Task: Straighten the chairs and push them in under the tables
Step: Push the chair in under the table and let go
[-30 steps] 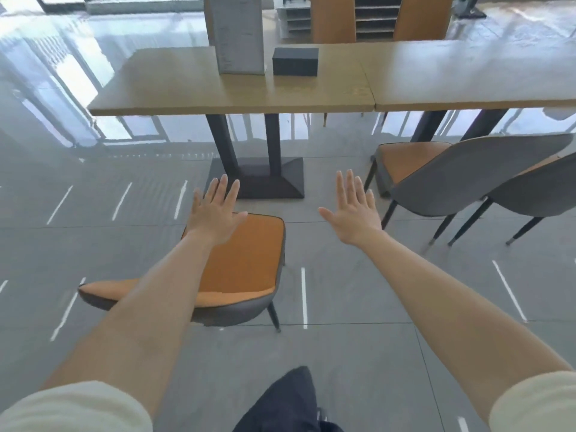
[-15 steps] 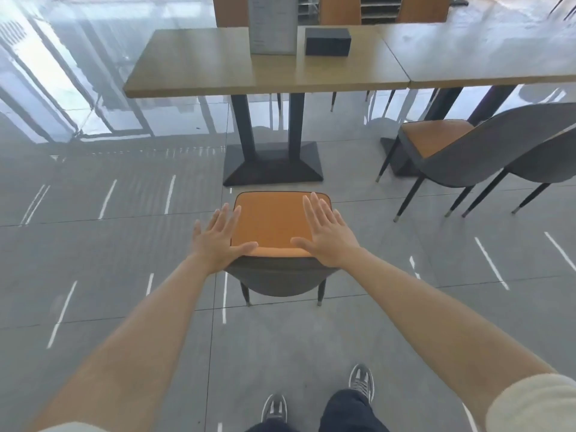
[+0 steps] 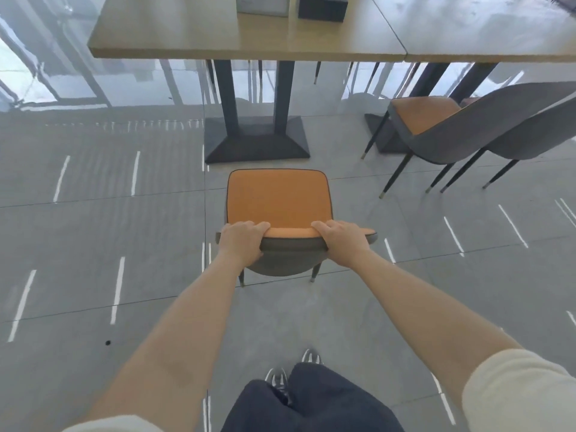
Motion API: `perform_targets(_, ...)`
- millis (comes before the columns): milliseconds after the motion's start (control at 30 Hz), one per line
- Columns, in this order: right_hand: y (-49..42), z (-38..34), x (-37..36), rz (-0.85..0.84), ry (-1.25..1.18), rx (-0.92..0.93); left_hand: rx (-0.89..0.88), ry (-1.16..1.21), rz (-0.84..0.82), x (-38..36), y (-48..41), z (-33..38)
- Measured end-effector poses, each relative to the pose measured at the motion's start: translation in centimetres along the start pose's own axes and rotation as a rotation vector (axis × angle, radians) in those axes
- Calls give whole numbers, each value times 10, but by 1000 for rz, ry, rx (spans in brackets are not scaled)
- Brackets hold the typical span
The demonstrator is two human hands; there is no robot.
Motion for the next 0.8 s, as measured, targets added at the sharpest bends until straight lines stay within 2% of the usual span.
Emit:
perform_targets(167,-16,7,5,96,44,30,-86,11,116,4,-16,-1)
perform_targets(300,-44,17,16,100,46,26,-88,44,149,14,-44,-8)
perform_targets(600,-142,50,51,113,41,68,-42,22,134,41,-139,-39)
perform_targets(800,-223,83,83,90,36,104,25,29,67,65,-220,-60)
Point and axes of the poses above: each hand's wrist, its own y-axis away from the middle knuckle, its own x-axis out of the back of the hand, z = x × y, the point moved 10 cm from there along -y, towards the middle knuckle, and after that the axes turned 1 degree about x, right-handed, at the moved point
